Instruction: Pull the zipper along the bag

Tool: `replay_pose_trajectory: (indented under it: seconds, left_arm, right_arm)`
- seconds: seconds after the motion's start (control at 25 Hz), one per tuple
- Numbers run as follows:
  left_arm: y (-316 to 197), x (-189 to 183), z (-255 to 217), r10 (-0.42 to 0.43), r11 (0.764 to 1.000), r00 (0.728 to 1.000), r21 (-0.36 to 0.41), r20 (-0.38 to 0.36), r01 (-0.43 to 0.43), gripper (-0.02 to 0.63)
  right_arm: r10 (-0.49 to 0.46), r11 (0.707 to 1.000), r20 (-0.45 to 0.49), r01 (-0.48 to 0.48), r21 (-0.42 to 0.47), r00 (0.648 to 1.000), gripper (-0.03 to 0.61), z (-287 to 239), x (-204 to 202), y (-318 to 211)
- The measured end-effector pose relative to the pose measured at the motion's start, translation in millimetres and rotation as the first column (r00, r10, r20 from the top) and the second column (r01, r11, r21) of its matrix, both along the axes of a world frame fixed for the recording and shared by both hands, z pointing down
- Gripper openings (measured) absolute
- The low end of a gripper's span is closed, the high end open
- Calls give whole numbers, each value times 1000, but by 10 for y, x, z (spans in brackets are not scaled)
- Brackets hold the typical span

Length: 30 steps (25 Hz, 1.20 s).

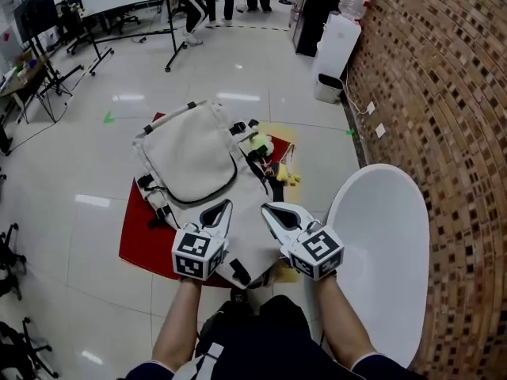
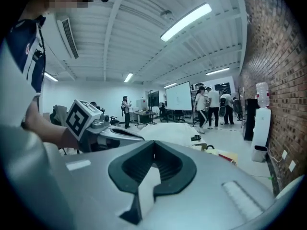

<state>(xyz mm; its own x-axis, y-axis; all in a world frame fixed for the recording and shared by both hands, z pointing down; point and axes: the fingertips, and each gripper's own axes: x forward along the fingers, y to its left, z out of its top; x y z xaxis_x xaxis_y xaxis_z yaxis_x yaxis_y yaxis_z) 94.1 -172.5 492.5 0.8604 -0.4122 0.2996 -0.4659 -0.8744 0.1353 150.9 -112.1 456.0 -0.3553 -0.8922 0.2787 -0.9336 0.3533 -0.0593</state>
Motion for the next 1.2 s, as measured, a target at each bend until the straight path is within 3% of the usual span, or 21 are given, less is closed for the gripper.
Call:
replay_pose_trajectory:
  seconds: [0.28, 0.52, 0.76, 0.84, 0.92, 1.08, 1.2]
  left_arm:
    - [-596, -521, 293, -190, 981, 980, -30, 65, 192, 3]
    - [-917, -959, 497, -314, 948, 933, -5, 176, 320, 9]
    - [-1188, -1387, 730, -364, 926, 876, 27, 316, 375, 58]
    - [-1293, -1494, 813, -362, 926, 859, 39, 361, 374, 73]
    - [-1405, -1569, 923, -328, 939, 844, 53, 424, 338, 117]
    - [-1593, -1682, 1063, -245, 966, 798, 68, 551, 250, 133]
    - [-1695, -1662, 1151, -175, 983, 788, 58, 591, 175, 138]
  right_arm:
    - [-206, 976, 8, 207, -69, 978, 6, 343, -331, -608]
    - [-383, 916, 62, 388, -105, 922, 6, 528, -650, -796]
    - [-469, 871, 85, 476, -120, 879, 6, 529, -812, -796]
    - [-487, 860, 84, 494, -129, 870, 6, 554, -833, -761]
    - [-490, 857, 82, 497, -135, 868, 6, 557, -825, -734]
    - [-472, 866, 70, 477, -150, 879, 6, 539, -747, -697]
    - [-455, 872, 61, 459, -169, 888, 6, 577, -665, -672]
